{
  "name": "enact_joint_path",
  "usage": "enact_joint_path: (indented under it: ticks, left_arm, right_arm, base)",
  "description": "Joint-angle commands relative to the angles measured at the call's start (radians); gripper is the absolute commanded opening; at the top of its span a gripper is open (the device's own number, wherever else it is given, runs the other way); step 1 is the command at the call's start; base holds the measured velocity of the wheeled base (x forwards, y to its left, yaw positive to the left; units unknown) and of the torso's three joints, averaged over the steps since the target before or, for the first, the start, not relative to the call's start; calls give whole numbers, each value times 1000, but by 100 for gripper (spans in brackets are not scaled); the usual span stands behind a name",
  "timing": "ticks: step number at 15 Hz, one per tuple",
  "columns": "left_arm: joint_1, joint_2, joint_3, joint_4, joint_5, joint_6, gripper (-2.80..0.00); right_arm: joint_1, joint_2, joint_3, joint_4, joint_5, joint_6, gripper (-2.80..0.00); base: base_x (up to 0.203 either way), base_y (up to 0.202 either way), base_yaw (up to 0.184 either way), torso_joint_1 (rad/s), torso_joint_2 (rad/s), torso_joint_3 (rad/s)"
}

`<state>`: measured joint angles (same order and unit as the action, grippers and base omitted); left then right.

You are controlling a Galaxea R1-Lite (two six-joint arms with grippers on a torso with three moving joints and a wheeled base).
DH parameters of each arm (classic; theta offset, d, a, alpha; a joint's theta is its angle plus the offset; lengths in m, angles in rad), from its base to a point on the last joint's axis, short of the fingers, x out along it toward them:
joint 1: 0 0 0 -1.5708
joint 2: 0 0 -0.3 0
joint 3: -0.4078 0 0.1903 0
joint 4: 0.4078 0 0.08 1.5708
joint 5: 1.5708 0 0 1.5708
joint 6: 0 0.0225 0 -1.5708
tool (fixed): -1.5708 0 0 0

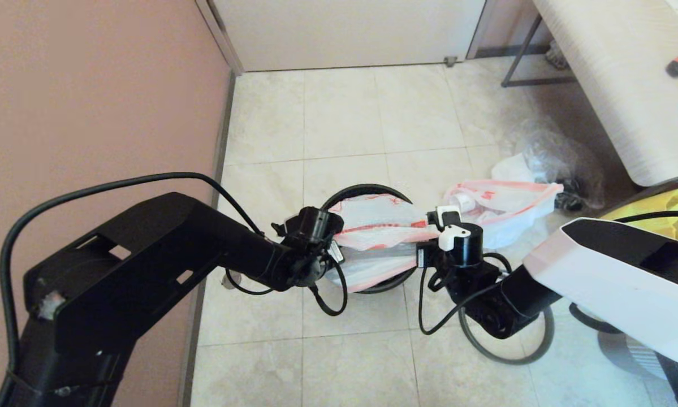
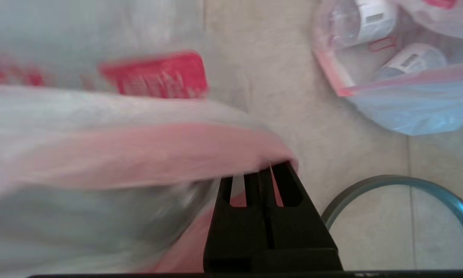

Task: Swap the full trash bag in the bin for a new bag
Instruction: Put the new garbage bag on the trash can

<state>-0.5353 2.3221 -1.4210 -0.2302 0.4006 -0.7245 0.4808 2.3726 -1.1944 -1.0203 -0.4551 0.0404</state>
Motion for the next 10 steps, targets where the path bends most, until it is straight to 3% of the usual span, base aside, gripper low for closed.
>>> enact_joint_path:
  ticks: [1, 10]
  left_arm:
    - [-2, 0, 5, -1, 3, -3, -280]
    - [-42, 0, 34, -19, 2, 2, -280]
  right_arm:
    - [-17, 5, -11, -6, -2, 2, -280]
    - [-36, -18, -45, 6, 15, 69, -280]
  base:
    - [0, 0, 0, 0, 0, 0]
    - [0, 0, 0, 0, 0, 0]
